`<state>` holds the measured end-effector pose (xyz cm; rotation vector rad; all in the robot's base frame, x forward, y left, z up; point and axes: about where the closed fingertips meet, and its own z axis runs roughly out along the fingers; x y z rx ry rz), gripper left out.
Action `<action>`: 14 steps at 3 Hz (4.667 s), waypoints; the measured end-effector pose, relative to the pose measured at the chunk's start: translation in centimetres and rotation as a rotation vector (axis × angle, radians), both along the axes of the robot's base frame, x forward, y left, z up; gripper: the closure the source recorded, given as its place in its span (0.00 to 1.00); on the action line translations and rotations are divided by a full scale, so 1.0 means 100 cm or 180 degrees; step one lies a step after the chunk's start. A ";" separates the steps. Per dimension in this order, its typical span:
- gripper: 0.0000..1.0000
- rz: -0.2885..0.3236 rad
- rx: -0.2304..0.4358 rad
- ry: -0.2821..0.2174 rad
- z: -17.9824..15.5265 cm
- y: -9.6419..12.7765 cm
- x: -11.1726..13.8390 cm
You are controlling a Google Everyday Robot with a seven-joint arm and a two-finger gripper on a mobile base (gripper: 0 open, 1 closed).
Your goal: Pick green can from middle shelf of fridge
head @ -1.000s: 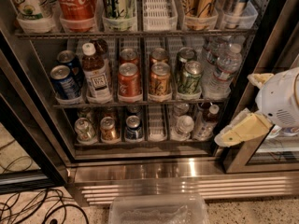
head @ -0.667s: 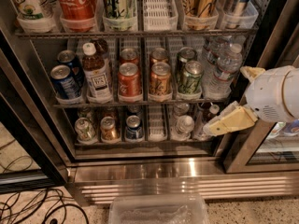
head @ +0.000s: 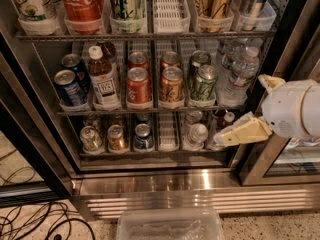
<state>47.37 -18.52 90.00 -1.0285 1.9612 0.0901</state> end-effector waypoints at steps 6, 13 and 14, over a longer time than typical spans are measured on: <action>0.00 -0.0622 0.1335 -0.0963 -0.029 0.027 0.039; 0.28 -0.1082 0.1336 -0.1239 -0.065 0.038 0.096; 0.26 -0.1112 0.1282 -0.1335 -0.063 0.033 0.101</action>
Offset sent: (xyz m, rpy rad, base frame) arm 0.0367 -0.0045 -0.0351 0.4296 -0.3242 -0.2632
